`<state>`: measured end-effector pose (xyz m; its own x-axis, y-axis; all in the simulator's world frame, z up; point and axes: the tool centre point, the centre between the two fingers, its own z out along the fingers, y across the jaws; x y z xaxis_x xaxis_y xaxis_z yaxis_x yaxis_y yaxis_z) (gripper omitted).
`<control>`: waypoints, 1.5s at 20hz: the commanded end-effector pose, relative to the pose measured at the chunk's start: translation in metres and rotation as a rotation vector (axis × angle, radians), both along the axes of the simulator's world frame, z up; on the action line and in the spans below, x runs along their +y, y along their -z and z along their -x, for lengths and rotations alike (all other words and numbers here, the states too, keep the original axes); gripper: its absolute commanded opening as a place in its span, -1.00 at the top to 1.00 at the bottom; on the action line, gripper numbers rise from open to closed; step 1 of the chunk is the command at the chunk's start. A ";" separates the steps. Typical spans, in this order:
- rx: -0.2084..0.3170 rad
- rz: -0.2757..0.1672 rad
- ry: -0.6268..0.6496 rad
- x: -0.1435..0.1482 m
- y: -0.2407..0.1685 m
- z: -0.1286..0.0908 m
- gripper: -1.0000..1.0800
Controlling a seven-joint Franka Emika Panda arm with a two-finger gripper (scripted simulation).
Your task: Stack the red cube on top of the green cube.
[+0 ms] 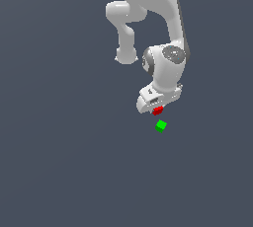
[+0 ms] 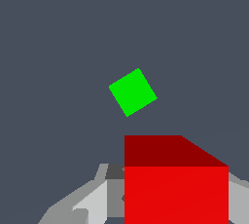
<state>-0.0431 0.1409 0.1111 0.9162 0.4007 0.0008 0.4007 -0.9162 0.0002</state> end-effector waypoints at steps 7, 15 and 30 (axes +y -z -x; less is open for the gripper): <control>0.000 0.000 0.000 0.017 0.027 -0.024 1.00; 0.000 0.001 0.000 0.029 0.047 -0.042 1.00; 0.000 0.001 0.000 0.031 0.049 -0.045 -0.92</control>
